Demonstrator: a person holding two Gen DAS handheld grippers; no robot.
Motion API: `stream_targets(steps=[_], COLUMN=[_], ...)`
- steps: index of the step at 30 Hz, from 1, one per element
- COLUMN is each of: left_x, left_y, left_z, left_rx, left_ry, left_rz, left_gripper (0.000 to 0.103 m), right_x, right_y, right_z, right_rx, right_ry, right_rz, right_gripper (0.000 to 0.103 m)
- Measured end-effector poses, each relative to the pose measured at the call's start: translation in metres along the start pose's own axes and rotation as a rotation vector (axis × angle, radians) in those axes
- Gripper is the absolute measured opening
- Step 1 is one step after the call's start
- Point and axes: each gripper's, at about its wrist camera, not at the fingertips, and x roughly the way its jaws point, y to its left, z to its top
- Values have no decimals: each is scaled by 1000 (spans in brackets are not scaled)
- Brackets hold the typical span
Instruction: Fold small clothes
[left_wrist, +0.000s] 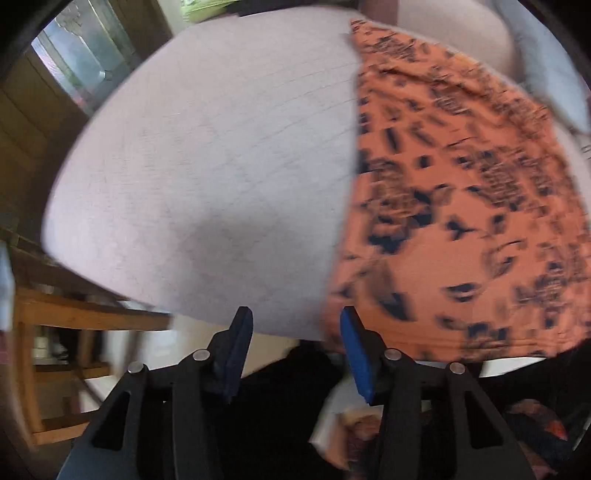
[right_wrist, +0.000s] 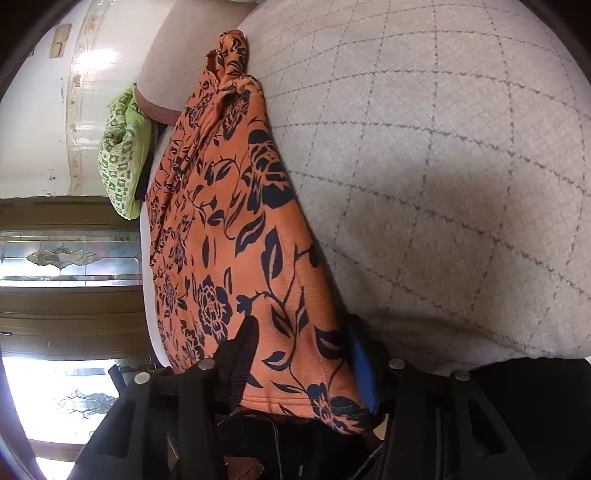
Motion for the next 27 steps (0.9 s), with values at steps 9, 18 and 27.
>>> stream_targets(steps=[9, 18, 27], left_x=[36, 22, 38], left_y=[-12, -2, 2], left_z=[5, 7, 14], left_rx=[-37, -6, -37], left_ry=[49, -4, 11], left_rz=[-136, -243, -183], left_gripper=[56, 11, 61], right_x=[4, 8, 11], right_y=[26, 59, 38], right_z=[-12, -28, -20], right_rx=[-128, -305, -197], right_ry=[-16, -33, 21], right_rz=[-95, -164, -195], right_gripper=[67, 9, 15])
